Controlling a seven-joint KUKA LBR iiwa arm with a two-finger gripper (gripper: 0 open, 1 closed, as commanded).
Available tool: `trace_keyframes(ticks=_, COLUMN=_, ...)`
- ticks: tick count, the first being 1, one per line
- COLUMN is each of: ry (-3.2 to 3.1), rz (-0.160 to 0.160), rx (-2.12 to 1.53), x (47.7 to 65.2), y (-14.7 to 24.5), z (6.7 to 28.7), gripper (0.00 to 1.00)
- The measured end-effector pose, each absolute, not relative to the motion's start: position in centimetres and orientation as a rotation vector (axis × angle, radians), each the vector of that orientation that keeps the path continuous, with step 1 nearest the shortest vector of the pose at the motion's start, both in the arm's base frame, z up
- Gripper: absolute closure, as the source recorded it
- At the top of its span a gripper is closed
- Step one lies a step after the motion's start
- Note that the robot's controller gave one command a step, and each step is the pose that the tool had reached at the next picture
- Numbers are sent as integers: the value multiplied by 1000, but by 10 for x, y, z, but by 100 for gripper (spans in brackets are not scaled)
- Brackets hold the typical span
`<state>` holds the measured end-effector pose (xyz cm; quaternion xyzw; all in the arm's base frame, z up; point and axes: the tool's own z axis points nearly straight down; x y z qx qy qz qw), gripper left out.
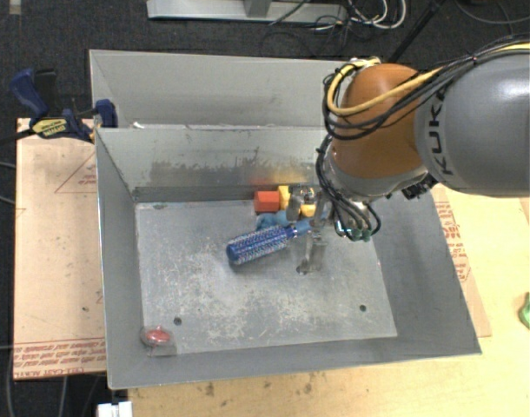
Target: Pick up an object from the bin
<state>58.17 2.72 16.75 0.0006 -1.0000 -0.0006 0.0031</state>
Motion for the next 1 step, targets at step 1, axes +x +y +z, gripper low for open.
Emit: trace_keyframes(ticks=1, ry=-3142, rz=-5, rx=-140, x=614, y=30, z=71, gripper=0)
